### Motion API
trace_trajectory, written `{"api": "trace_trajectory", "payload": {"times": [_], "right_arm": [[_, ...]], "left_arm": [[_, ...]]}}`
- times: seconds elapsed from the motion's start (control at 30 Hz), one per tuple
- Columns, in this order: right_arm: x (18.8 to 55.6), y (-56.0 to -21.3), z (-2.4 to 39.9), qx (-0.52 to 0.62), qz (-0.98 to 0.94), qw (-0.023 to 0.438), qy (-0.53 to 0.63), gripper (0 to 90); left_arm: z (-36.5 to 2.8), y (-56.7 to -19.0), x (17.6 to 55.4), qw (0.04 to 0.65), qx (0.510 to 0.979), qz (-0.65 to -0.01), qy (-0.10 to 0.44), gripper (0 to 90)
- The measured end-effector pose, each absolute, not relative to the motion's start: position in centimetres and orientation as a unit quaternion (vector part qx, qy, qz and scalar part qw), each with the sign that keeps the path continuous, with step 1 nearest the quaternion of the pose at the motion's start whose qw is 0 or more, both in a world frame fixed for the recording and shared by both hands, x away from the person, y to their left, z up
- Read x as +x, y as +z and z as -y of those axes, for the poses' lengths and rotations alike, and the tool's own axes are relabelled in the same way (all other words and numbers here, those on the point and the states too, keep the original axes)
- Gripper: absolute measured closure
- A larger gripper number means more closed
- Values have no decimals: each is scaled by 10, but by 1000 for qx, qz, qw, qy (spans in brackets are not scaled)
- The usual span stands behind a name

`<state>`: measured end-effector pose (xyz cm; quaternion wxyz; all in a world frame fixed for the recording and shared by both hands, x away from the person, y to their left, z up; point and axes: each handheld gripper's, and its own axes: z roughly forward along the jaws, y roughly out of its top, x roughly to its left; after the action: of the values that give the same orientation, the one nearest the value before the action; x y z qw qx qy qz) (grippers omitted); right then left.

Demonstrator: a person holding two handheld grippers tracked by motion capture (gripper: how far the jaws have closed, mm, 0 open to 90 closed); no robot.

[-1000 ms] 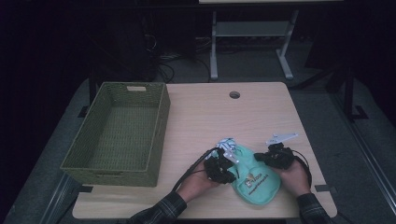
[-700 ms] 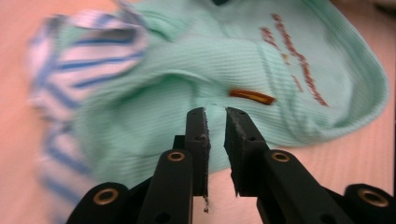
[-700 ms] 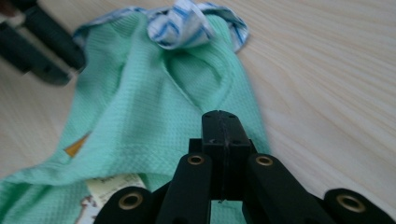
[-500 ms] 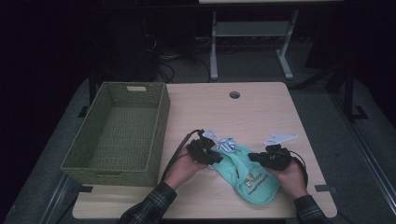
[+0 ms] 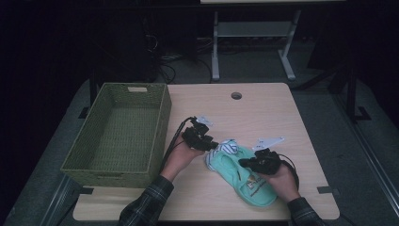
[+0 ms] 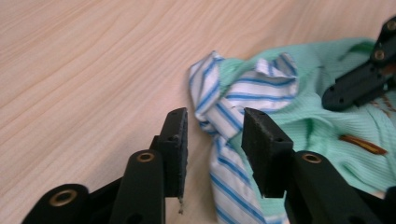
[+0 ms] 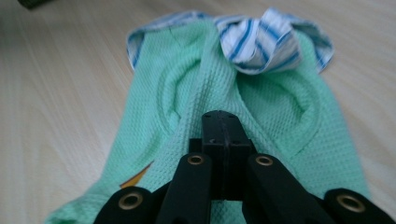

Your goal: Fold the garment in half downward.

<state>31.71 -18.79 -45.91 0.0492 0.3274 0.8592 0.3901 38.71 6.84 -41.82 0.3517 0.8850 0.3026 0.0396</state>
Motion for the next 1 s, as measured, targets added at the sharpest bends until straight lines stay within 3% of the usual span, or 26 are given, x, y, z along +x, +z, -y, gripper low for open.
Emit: {"api": "trace_trajectory", "payload": {"times": [0.67, 0.87, 1.0], "right_arm": [[320, -468, 184, 329, -870, 53, 363, 900], [319, -468, 184, 330, -870, 51, 363, 900], [319, -468, 184, 329, -870, 54, 363, 900]], "left_arm": [[-46, -450, 389, 319, 901, -292, 21, 425], [-35, -455, 382, 291, 918, -266, 41, 407], [-32, -455, 378, 285, 920, -262, 59, 444]]}}
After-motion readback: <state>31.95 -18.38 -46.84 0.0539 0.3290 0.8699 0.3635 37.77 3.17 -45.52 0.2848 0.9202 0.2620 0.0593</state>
